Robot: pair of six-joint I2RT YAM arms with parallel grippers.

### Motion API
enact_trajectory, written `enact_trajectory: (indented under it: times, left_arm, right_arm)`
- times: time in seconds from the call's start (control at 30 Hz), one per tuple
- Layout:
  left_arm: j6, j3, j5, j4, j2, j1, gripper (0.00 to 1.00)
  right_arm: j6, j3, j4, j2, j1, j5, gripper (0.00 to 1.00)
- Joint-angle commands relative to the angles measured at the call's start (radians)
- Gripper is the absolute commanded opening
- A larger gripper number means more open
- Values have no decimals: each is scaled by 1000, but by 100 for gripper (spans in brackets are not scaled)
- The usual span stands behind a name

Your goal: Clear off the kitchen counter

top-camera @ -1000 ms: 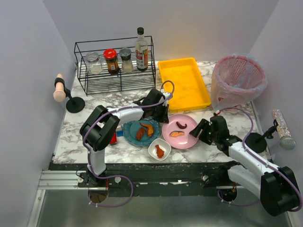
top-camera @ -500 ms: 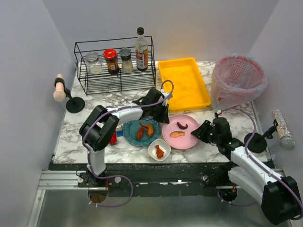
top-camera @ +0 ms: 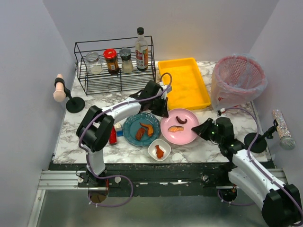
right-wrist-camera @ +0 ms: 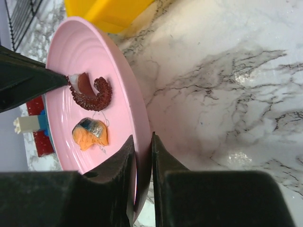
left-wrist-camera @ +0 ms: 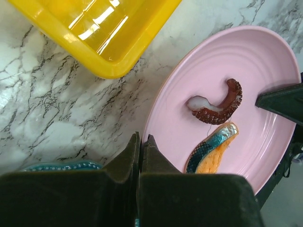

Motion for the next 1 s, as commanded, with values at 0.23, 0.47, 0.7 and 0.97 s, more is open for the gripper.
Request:
enact_trajectory:
  times: [0.23, 0.47, 0.7, 0.97]
  left_arm:
    - [-19, 115, 58, -45, -80, 0, 42]
    - [-4, 156, 39, -99, -98, 32, 61]
    - [-11, 204, -62, -196, -207, 107, 71]
    - [6, 204, -203, -242, -435, 208, 79]
  right_arm:
    - [-6, 48, 36, -78, 10, -93, 1]
    - [44, 100, 19, -37, 9, -111, 1]
    - [95, 172, -1, 43, -7, -151, 1]
    - [150, 322, -59, 112, -26, -154, 1]
